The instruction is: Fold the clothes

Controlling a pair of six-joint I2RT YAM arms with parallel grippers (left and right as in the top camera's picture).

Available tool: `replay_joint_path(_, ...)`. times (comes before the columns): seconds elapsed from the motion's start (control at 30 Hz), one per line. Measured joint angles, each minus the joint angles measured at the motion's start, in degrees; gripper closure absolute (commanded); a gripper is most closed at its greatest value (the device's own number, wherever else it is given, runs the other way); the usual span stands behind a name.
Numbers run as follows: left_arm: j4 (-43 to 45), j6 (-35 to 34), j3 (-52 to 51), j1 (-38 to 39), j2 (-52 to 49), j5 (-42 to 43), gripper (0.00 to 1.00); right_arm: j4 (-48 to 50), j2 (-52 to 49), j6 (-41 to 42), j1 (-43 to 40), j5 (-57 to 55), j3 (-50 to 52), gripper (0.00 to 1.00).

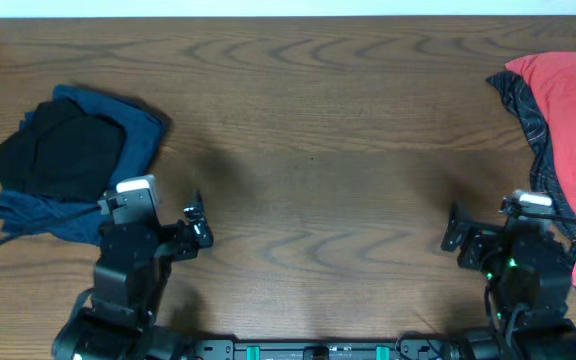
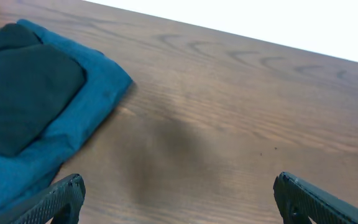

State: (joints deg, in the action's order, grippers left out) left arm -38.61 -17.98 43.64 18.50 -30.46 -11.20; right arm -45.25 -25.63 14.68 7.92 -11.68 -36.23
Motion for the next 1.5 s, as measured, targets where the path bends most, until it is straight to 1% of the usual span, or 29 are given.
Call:
replay_joint_path(0.13, -0.68, 0.00, 0.00, 0.00, 0.20, -0.20, 0.02, -4.79, -0.17, 0.17, 0.00, -0.48, 0.26, 0.01)
replay_joint_path(0.3, -2.40, 0.00, 0.00, 0.00, 0.20, -0.37, 0.02, -7.23, -0.17, 0.20, 0.00, -0.72, 0.26, 0.01)
replay_joint_path(0.73, -2.95, 0.00, 0.00, 0.00, 0.20, -0.39, 0.02, -8.35, -0.17, 0.20, 0.00, -0.79, 0.26, 0.01)
replay_joint_path(0.9, -2.95, 0.00, 0.00, 0.00, 0.20, -0.39, 0.02, -12.22, -0.17, 0.20, 0.00, -0.79, 0.26, 0.01)
replay_joint_path(1.13, -2.97, 0.00, 0.00, 0.00, 0.20, -0.39, 0.02, -14.03, 1.64, 0.20, 0.00, -0.79, 0.48, 0.01)
replay_joint_path(1.23, -2.95, -0.02, 0.00, 0.00, 0.20, -0.39, 0.02, -10.32, 3.93, 0.15, 0.00, -0.81, 0.81, 0.01)
replay_joint_path(1.3, -2.95, 0.00, 0.00, 0.00, 0.20, -0.39, 0.02, -5.25, 6.03, -0.85, 0.00, -0.66, 1.49, 0.01)
replay_joint_path(1.37, -2.95, 0.00, -0.02, 0.00, 0.20, -0.42, 0.02, 1.44, 8.48, -2.60, 0.00, 0.09, 2.91, 0.01)
replay_joint_path(1.5, -2.97, 0.00, -0.02, 0.00, 0.20, -0.42, 0.02, 15.50, 15.06, -7.23, -0.02, 2.91, 9.90, 0.01)
